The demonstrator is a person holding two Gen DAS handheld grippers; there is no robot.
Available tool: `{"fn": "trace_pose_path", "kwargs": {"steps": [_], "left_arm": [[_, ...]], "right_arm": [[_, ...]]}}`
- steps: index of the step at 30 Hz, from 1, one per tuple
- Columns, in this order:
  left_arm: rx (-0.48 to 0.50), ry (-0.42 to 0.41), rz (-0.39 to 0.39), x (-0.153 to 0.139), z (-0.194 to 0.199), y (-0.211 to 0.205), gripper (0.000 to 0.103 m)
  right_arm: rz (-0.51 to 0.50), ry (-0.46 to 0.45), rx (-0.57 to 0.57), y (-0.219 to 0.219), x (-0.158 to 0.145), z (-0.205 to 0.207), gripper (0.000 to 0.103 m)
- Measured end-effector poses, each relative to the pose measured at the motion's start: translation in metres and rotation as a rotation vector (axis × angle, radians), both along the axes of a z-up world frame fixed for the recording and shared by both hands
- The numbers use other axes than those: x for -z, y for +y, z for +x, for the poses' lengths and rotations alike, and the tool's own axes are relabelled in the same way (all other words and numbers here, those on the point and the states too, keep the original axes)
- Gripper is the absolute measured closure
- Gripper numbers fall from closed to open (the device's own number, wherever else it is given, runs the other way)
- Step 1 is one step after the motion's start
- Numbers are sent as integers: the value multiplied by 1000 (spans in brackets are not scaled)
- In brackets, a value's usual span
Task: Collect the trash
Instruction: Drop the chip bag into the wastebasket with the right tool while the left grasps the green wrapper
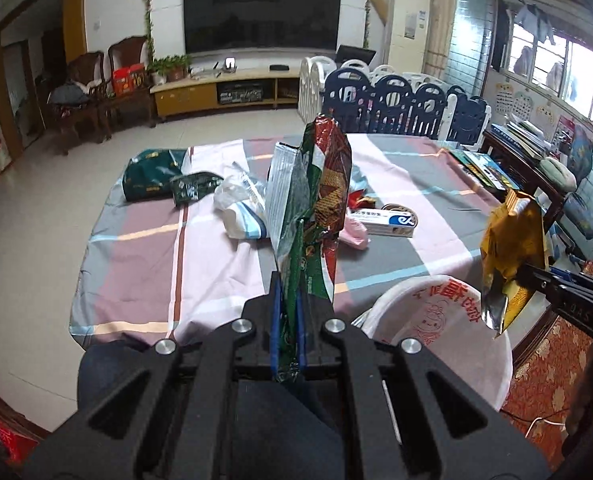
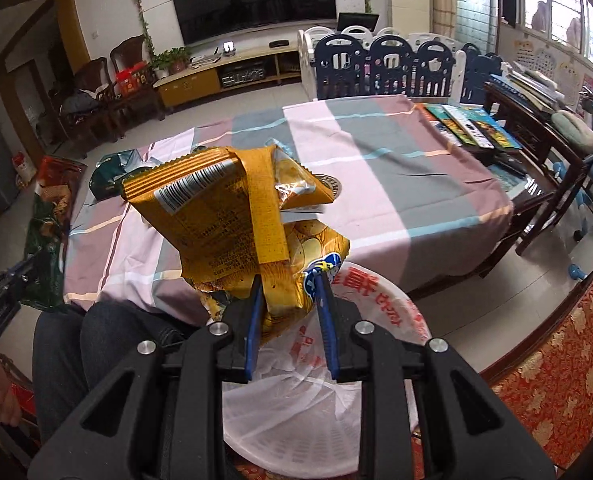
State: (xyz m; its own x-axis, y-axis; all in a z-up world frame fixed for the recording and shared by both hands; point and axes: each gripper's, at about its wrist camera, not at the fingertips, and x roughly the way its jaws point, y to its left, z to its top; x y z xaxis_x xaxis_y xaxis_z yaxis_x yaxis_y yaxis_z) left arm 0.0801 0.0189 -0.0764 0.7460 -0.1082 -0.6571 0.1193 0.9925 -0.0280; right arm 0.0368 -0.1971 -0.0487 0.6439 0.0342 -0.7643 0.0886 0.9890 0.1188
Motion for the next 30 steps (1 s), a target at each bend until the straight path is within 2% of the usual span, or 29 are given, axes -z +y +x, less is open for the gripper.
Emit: {"fn": "trace_pose_path", "kwargs": {"steps": [4,8,16,30], "left_arm": [[-3,-47,10,-17,-22,0,95],[3,-66,4,-25,-32,0,95],[5,-42,-11,-22,-32,2,95],[-4,-34,-16,-18,-30,3,95]], "right_arm": [[-35,-30,18,-8,-10,-25,76],[-45,-15,27,-11,-6,-30,76],[-36,75,55,-10,19,-24,76],[-41,114,58,-9,35,-22,76]]}}
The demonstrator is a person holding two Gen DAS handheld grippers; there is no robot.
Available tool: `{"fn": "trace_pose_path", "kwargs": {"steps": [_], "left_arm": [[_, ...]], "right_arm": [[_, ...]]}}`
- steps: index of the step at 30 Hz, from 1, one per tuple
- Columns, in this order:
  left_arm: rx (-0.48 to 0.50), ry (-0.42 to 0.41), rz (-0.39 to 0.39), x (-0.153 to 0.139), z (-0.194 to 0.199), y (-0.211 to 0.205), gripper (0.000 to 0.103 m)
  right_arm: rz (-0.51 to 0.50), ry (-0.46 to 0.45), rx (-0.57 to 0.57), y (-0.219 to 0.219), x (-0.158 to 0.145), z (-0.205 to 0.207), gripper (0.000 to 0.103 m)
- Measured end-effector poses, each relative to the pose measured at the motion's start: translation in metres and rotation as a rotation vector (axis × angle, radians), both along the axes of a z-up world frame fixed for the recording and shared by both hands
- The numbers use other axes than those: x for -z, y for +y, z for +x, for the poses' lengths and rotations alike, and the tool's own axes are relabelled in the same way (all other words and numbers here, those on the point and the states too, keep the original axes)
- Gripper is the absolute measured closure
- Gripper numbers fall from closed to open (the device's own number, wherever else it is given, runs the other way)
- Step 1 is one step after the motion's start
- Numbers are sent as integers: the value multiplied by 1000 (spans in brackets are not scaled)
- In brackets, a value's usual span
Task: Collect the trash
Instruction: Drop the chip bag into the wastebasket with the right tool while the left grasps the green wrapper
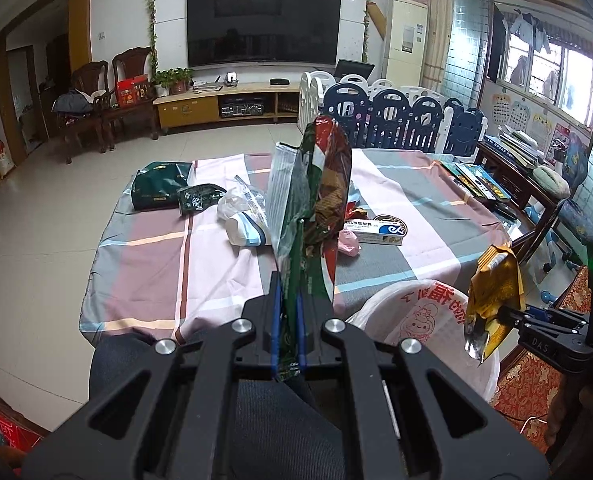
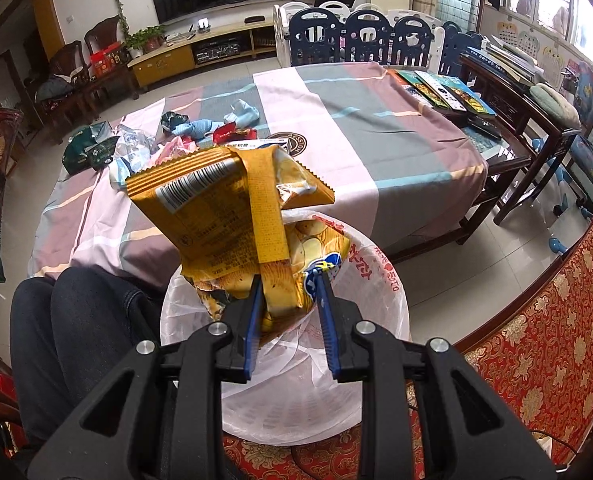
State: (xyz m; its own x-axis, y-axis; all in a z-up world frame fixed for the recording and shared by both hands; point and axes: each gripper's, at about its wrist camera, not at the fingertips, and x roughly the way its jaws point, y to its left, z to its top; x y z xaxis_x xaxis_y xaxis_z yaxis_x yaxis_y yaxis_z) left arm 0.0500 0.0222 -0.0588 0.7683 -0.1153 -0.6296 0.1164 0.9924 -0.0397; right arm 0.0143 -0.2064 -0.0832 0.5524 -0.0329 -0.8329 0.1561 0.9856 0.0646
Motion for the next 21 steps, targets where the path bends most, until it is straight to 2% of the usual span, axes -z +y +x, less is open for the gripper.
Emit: {"fn": "trace_pose_path", "kwargs": {"steps": [12,13,15,16,17,19,21], "left_arm": [[19,15,-1,3,0,-5,95],[20,17,-2,4,0,-5,95],[23,19,-3,4,0,-5,95],[24,19,-2,5,0,-6,95],[24,19,-1,5,0,-6,95],[24,21,-2,5,0,-6,95],[24,20,-1,5,0,-6,95]], "right_arm": [[-23,128,11,2,38,5,73],[-32,142,11,2,41,6,69],[-52,183,2,6,49,7,51],[-59,200,2,7,52,8,36],[-60,202,5,7,54,8,25],[-55,196,16,5,53,7,20],[-41,190,28,3,51,7,19]]}}
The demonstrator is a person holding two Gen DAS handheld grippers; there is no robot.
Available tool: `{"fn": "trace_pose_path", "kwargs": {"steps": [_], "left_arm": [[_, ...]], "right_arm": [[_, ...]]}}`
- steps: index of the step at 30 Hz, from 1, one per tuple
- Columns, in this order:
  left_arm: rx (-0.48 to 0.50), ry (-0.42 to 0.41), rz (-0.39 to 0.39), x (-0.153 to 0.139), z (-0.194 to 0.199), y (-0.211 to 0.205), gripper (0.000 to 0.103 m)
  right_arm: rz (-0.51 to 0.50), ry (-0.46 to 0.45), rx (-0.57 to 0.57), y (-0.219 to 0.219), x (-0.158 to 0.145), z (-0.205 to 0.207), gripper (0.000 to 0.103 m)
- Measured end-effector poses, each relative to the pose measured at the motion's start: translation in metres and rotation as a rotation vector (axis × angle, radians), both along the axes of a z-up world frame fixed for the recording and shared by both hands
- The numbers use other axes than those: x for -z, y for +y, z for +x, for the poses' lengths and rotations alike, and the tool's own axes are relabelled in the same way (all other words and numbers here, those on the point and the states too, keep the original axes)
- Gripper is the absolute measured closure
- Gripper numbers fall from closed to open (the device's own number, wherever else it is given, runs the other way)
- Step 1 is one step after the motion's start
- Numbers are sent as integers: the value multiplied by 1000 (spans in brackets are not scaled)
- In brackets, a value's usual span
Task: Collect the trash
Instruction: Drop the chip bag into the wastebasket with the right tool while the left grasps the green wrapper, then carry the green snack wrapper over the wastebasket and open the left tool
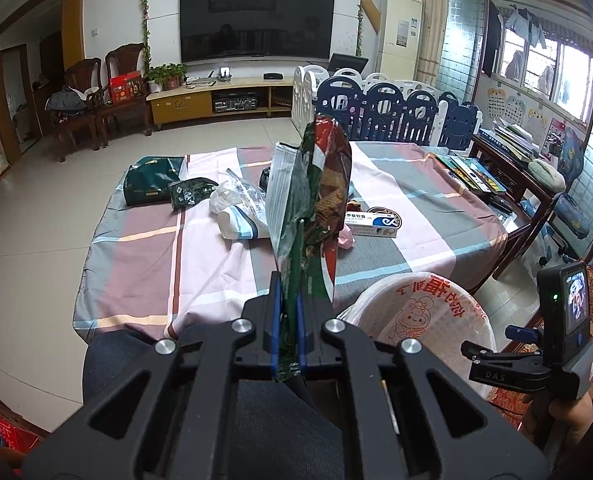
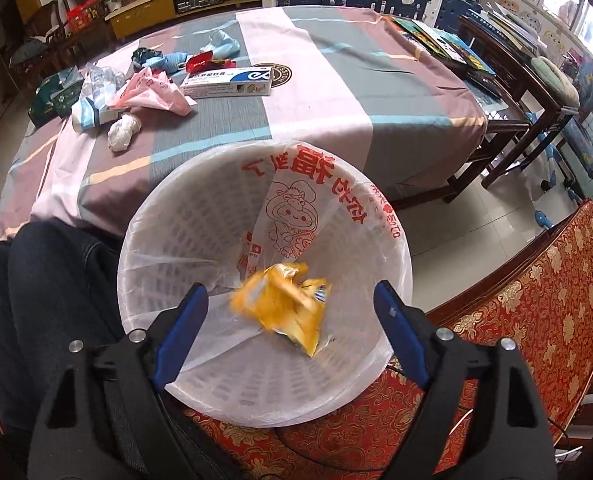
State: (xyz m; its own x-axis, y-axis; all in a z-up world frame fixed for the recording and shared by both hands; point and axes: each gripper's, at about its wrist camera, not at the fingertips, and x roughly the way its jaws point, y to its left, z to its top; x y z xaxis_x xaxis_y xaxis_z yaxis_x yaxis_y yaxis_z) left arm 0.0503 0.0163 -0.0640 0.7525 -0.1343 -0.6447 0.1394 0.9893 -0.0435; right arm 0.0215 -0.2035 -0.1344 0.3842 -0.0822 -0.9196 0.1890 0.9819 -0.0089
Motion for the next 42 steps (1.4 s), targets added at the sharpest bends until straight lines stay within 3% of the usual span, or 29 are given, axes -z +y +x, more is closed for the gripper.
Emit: {"fn": "trace_pose_path", "kwargs": {"steps": [9,25,31,42], "left_arm": [[4,7,-1,3,0,0,95],[22,26,-11,9,1,-1,95],[167,99,-34,22,3,-20,95],[355,193,26,50,-1,-67,95]], "right_arm": [[65,-24,97,-25,-8,-2,17],[83,-40,115,-29,-10,-3,17],[106,-87,167,-44,-21,-7,17],[126,-107,244,-68,-25,-11,17]]}}
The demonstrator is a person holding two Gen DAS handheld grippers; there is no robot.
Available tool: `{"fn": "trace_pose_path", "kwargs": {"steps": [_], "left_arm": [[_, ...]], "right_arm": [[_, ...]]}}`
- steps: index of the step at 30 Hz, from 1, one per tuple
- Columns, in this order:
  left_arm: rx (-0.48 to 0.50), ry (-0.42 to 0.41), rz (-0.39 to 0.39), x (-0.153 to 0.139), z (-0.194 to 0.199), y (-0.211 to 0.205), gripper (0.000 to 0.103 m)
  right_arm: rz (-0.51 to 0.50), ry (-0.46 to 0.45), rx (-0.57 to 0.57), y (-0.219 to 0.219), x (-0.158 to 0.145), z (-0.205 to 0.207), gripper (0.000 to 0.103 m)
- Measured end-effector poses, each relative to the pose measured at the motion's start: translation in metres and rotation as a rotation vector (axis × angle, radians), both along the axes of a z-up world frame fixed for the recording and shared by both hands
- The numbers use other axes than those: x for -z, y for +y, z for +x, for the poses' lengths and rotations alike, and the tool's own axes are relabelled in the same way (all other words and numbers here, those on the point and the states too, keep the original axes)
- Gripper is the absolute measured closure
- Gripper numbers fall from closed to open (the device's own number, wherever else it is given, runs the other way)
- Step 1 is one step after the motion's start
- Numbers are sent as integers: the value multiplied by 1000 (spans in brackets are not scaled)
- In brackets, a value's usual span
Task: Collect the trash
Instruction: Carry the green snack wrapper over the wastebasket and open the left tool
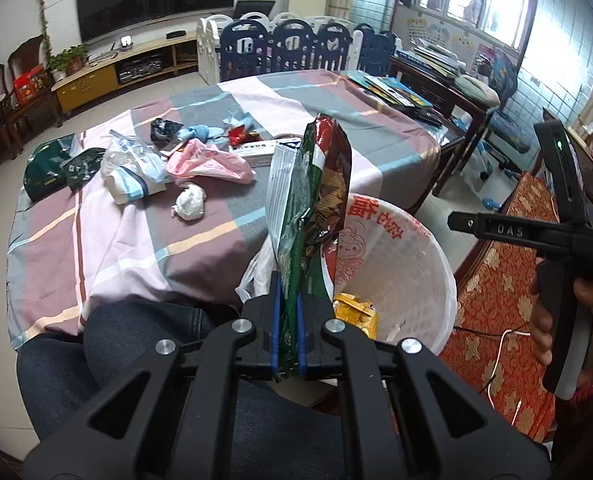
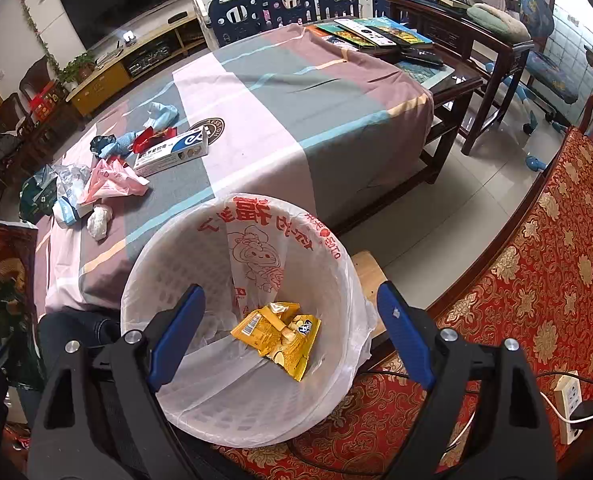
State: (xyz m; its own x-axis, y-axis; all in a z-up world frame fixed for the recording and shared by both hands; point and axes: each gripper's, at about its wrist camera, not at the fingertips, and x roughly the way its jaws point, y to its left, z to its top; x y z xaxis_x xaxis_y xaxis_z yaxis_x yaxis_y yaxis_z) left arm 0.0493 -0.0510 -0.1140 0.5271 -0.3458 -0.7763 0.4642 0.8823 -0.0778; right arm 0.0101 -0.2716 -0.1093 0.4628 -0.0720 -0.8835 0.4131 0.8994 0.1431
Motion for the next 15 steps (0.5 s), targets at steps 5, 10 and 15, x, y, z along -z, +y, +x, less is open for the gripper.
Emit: {"fn": "trace_pose_path", "kwargs": {"steps": [5,10,15], "left_arm": [[43,25,19,7,1,-11,95],[116,89,31,24,12,-33,95],[209,172,33,45,28,-63,95]], "right_arm": [[-3,-8,13,-3,-2,-1,17],[-21,-27,43,-12,-9,-5,17],[-29,-52,85,-24,-16,-10,17]]}}
